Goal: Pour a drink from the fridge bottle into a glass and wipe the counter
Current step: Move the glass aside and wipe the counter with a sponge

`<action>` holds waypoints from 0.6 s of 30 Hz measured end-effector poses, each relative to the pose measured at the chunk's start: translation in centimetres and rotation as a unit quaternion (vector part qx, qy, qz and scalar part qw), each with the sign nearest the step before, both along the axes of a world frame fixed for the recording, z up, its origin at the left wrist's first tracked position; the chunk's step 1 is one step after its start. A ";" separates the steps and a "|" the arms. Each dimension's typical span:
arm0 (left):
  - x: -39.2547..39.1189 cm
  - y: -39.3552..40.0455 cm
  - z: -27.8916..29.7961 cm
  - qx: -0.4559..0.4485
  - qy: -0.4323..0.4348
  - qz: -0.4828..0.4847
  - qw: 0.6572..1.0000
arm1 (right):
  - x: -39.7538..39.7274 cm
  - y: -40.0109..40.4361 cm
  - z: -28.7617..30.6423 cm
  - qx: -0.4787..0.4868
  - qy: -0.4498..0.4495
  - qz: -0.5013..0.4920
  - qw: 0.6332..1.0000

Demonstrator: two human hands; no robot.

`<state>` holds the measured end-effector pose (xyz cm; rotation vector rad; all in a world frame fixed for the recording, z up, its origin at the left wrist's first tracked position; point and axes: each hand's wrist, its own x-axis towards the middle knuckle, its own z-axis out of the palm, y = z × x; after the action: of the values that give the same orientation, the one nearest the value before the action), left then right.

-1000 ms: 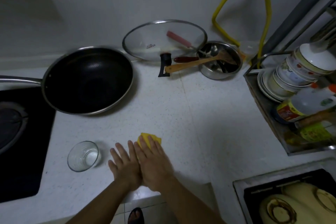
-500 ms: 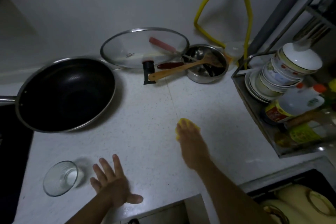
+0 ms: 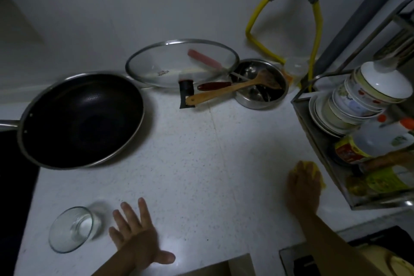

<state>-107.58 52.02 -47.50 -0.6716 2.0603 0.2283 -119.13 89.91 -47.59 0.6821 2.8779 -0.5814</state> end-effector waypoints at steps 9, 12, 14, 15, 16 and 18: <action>-0.2 0.0 0.1 -0.002 -0.033 -0.002 0.999 | -5.6 -6.0 -1.5 0.027 0.021 0.170 0.985; -0.1 0.2 0.7 0.010 -0.022 -0.004 1.000 | -5.9 -10.7 -1.8 0.057 0.053 0.273 0.959; -0.1 0.3 1.1 0.012 -0.018 -0.009 1.000 | -5.1 -14.2 -1.7 0.050 0.076 0.345 0.934; -0.1 0.3 1.3 0.012 -0.017 -0.012 1.000 | -4.5 -16.0 -1.8 0.041 0.084 0.375 0.923; -0.2 0.3 1.4 0.014 -0.015 -0.014 1.000 | -3.6 -17.9 -1.8 0.029 0.086 0.400 0.912; -0.3 0.3 1.5 0.017 -0.007 -0.016 1.000 | -0.9 -21.5 -2.0 0.003 0.083 0.447 0.891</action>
<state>-107.83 52.29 -46.02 -0.6182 2.0474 0.2393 -120.04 68.36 -49.61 -0.7255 2.8871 -0.4796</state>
